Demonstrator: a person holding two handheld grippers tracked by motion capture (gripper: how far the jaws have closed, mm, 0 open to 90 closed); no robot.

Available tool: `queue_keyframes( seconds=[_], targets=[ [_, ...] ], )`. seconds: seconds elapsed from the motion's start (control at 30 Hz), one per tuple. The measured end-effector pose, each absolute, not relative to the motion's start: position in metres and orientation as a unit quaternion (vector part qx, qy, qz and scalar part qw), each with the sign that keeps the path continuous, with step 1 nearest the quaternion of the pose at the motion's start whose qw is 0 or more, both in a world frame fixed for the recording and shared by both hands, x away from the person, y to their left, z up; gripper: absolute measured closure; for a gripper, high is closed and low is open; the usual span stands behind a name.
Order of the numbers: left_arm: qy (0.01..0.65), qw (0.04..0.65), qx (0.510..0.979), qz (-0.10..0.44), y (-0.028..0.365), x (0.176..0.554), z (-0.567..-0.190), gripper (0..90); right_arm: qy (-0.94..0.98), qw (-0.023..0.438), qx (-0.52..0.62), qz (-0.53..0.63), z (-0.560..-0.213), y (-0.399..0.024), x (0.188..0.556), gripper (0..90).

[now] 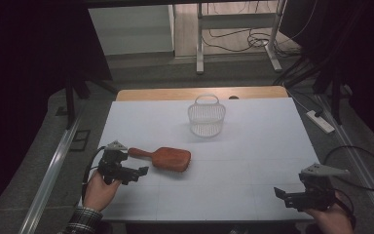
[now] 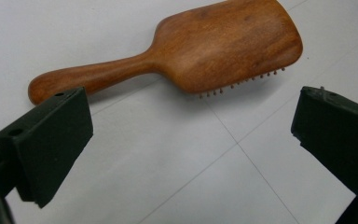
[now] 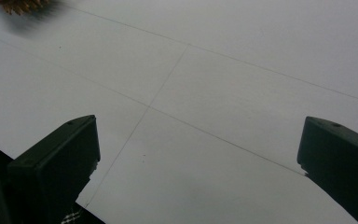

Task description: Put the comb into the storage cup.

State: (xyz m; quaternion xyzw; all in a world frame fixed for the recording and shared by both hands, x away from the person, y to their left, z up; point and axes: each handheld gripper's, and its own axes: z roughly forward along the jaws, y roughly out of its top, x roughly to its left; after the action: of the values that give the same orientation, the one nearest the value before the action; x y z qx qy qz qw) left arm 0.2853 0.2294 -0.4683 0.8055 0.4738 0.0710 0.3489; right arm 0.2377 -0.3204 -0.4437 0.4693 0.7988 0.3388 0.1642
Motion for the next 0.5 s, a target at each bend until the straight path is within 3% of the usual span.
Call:
queue_keyframes(
  seconds=[0.5],
  targets=[
    [0.474,0.340,0.810,0.068,0.225,0.308,-0.467,0.0,0.799,0.163,0.470,0.337,-0.444,-0.320,0.238,0.0]
  ],
)
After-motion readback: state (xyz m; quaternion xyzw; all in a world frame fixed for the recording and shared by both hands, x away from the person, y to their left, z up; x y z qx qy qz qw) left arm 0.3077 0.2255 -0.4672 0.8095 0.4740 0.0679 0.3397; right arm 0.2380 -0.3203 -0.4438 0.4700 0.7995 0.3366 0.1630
